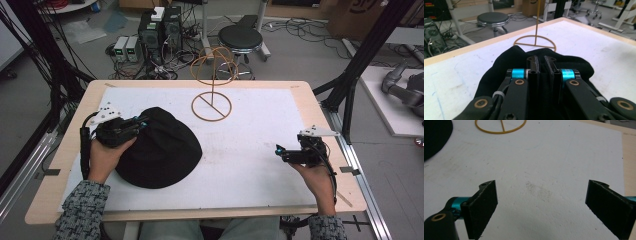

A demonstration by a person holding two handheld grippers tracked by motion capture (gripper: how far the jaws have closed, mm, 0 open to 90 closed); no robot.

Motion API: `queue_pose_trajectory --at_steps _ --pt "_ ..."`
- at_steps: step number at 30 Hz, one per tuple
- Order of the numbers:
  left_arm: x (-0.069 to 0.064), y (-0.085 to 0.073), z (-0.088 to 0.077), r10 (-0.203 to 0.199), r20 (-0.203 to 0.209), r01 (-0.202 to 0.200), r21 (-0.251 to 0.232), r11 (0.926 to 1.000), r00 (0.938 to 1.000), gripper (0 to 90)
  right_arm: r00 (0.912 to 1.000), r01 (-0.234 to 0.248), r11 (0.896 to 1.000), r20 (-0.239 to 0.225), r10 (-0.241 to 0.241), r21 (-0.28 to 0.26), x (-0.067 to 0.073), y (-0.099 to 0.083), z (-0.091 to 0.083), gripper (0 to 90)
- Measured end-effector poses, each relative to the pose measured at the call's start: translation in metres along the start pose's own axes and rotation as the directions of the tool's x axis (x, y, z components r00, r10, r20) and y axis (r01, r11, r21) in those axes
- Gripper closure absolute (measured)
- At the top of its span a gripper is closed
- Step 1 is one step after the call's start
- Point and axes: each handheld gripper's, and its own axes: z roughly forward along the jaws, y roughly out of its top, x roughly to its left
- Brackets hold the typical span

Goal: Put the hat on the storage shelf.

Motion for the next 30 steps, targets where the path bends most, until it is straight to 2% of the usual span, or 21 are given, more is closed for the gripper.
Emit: queue_pose_trajectory --at_steps 7,12,14,18,30 --pt "0.006 0.009 0.0 0.012 0.037 -0.012 -0.011 0.9999 0.9992 82.3 1.0 -0.005 1.0 -0.003 0.005 0.001 0.001 0.001 0.0 10.4" --pt "0.016 0.024 -0.01 0.017 0.076 -0.014 -0.042 0.999 0.997 82.3 1.0 -0.005 1.0 -0.004 0.005 -0.001 0.0 0.0 -0.001 10.3" --pt "0.018 0.026 -0.012 0.02 0.078 -0.016 -0.045 0.9989 0.9968 82.4 1.0 -0.003 1.0 -0.004 0.003 -0.001 0.0 0.0 -0.001 10.3" --pt "0.029 0.041 -0.023 0.028 0.107 -0.021 -0.065 0.9977 0.9939 82.6 1.0 -0.005 1.0 -0.002 0.005 -0.004 0.0 -0.001 -0.002 10.3" --pt "0.046 0.059 -0.036 0.023 0.132 -0.013 -0.078 0.9968 0.991 82.7 1.0 -0.004 1.0 0.003 0.004 -0.007 0.003 -0.002 -0.003 10.3"
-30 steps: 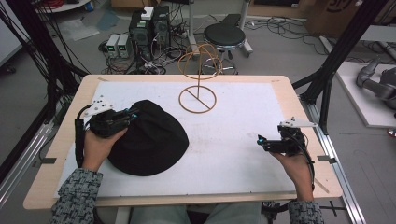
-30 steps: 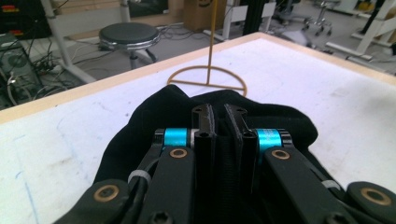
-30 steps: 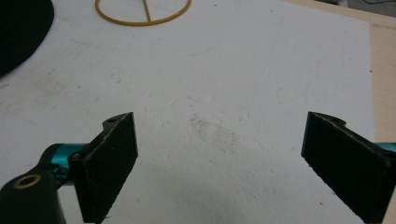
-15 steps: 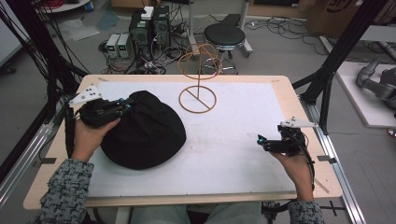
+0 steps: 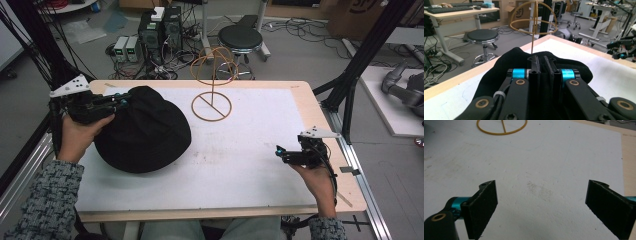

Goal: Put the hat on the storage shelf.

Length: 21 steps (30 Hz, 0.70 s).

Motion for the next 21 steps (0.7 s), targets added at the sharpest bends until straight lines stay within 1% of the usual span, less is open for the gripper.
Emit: queue_pose_trajectory --at_steps 1,2,5,8,9,10,11,12,17,18,21 --pt "0.003 0.001 -0.002 -0.01 0.002 0.01 -0.013 0.9999 1.0 82.7 1.0 0.0 1.0 0.0 0.0 0.001 0.001 -0.001 0.0 10.4" --pt "0.003 0.001 -0.002 -0.01 0.002 0.01 -0.013 0.9999 1.0 82.7 1.0 0.0 1.0 0.0 0.0 0.001 0.001 -0.001 0.0 10.4" --pt "0.008 0.004 -0.004 -0.041 0.014 0.041 -0.029 0.9987 0.9991 82.8 0.9999 0.01 1.0 0.001 -0.01 0.005 0.001 -0.003 0.001 10.4" --pt "0.012 0.01 -0.006 -0.04 0.026 0.041 -0.035 0.9985 0.9989 82.8 1.0 0.008 1.0 0.005 -0.008 0.009 0.002 -0.005 0.0 10.3" --pt "0.014 0.017 -0.007 -0.035 0.034 0.036 -0.046 0.9983 0.9988 82.8 0.9999 0.009 1.0 0.006 -0.009 0.01 0.003 -0.006 0.0 10.4" --pt "0.014 0.017 -0.007 -0.035 0.034 0.036 -0.046 0.9983 0.9988 82.8 0.9999 0.009 1.0 0.006 -0.009 0.01 0.003 -0.006 0.0 10.4" --pt "0.015 0.025 -0.009 -0.024 0.037 0.026 -0.055 0.9981 0.999 82.8 0.9999 0.014 1.0 0.005 -0.014 0.01 0.004 -0.007 0.0 10.4" --pt "0.015 0.025 -0.009 -0.024 0.037 0.026 -0.055 0.9981 0.999 82.8 0.9999 0.012 1.0 0.005 -0.012 0.013 0.004 -0.007 -0.001 10.4" --pt "0.018 0.045 -0.015 -0.01 0.052 0.014 -0.077 0.9969 0.9986 82.9 0.9998 0.014 1.0 0.012 -0.014 0.005 0.005 -0.008 -0.003 10.3" --pt "0.019 0.052 -0.017 -0.008 0.059 0.013 -0.086 0.9962 0.9982 82.9 0.9999 0.013 1.0 0.01 -0.013 0.006 0.004 -0.008 -0.004 10.4" --pt "0.021 0.058 -0.018 -0.007 0.067 0.013 -0.099 0.995 0.9977 82.9 0.9999 0.008 1.0 0.013 -0.008 0.004 0.004 -0.008 -0.005 10.3"
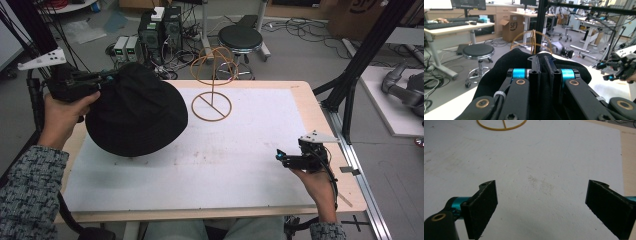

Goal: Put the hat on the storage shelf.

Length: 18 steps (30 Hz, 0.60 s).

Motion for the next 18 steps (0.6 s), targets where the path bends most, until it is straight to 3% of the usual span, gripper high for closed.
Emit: queue_pose_trajectory --at_steps 9,18 --pt "0.017 0.027 0.006 -0.021 0.054 0.025 -0.068 0.9974 0.9983 82.9 1.0 0.002 1.0 -0.002 -0.002 -0.003 0.0 0.0 -0.002 10.4" --pt "0.022 0.047 0.018 -0.013 0.058 0.018 -0.092 0.9956 0.9982 83.0 1.0 0.0 1.0 -0.006 0.0 -0.006 0.0 0.0 -0.002 10.4"
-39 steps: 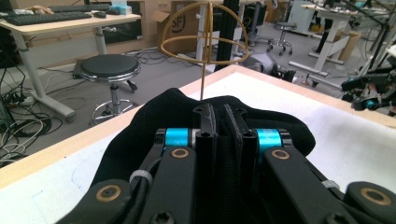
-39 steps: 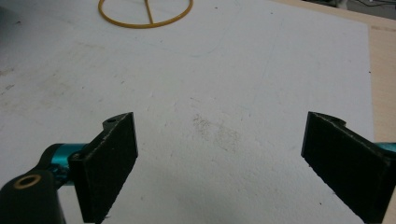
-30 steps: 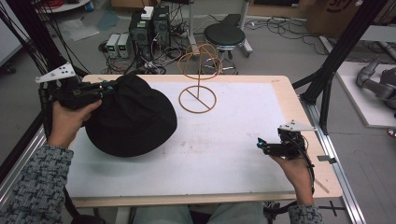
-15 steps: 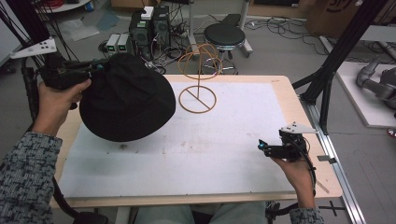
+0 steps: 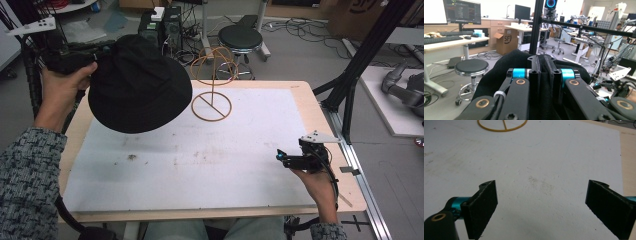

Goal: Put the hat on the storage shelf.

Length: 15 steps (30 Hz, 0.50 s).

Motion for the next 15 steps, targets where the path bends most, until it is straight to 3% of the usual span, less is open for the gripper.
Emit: queue_pose_trajectory --at_steps 5,15 --pt "0.005 0.008 0.006 -0.01 0.003 0.01 -0.023 0.9997 0.9999 83.0 1.0 -0.006 1.0 0.0 0.006 0.002 -0.001 -0.002 0.0 10.3" --pt "0.018 0.022 0.024 -0.082 0.005 0.082 -0.085 0.993 0.9966 83.0 0.9998 -0.019 1.0 0.0 0.019 -0.004 -0.001 -0.004 -0.004 10.3"
